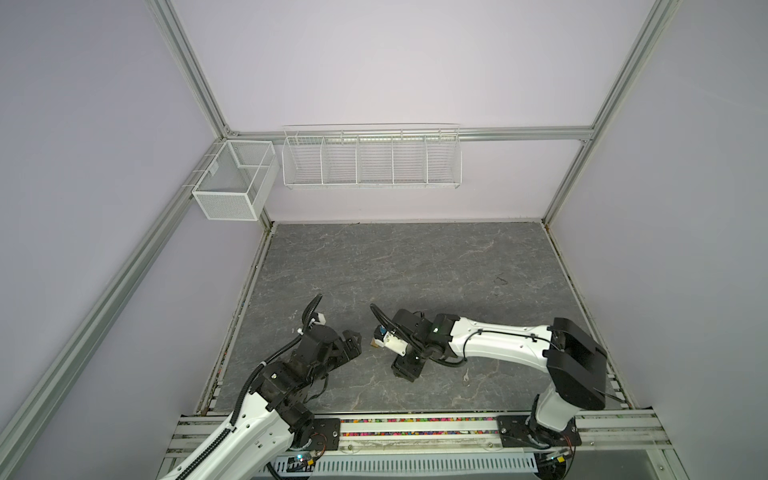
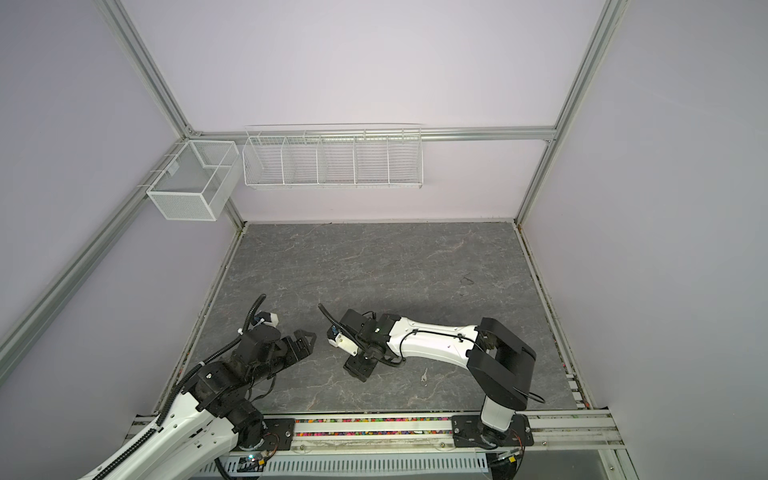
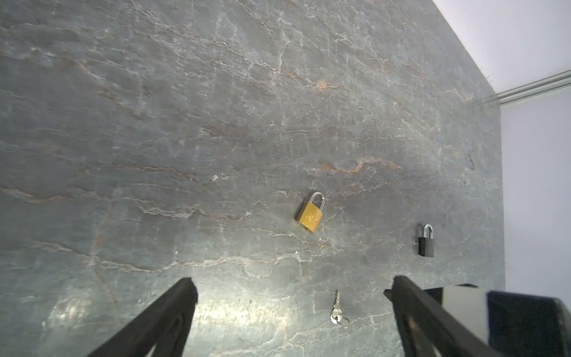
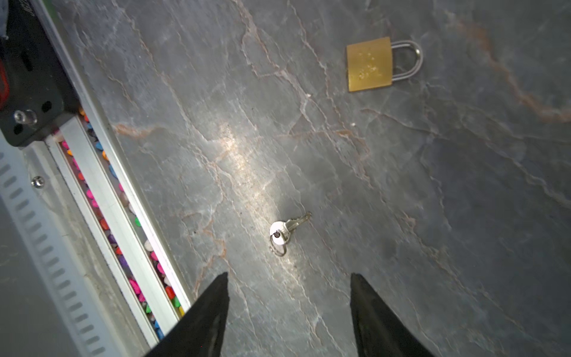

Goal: Unlock with the key
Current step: 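Reach the right gripper across toward the silver key while the left arm rises, then lower the right gripper onto the silver key ring and close it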

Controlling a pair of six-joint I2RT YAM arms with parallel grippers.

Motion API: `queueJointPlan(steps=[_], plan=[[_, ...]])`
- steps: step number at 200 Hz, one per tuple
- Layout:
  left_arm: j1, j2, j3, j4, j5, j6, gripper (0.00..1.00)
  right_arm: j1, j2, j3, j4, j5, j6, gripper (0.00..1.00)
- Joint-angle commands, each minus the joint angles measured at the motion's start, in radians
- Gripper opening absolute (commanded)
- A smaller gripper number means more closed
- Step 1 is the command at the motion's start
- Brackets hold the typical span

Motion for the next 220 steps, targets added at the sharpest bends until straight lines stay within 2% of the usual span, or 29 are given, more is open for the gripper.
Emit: queueJointPlan(steps=[1,15,95,164,178,220], plan=[[-0.006,-0.027,0.041,-0.079,-0.042,-0.017,0.99,0.02,0.039,0.026,0.004,-0.026,-0.075,0.58],[-0.006,-0.031,0.047,-0.099,-0.05,-0.016,0.99,0.029,0.061,0.029,0.004,-0.014,-0.082,0.52],[-0.006,-0.055,0.05,-0.132,-0.074,-0.011,1.0,0.043,0.111,0.04,-0.013,-0.002,-0.11,0.36],[-0.006,-0.077,0.041,-0.138,-0.074,-0.02,1.0,0.046,0.127,0.029,-0.015,-0.003,-0.123,0.29],[-0.006,-0.076,0.039,-0.134,-0.074,-0.022,1.0,0.048,0.129,0.028,-0.015,-0.001,-0.124,0.24],[-0.006,-0.076,0.033,-0.129,-0.066,-0.029,1.0,0.049,0.138,0.033,-0.016,0.002,-0.129,0.23]])
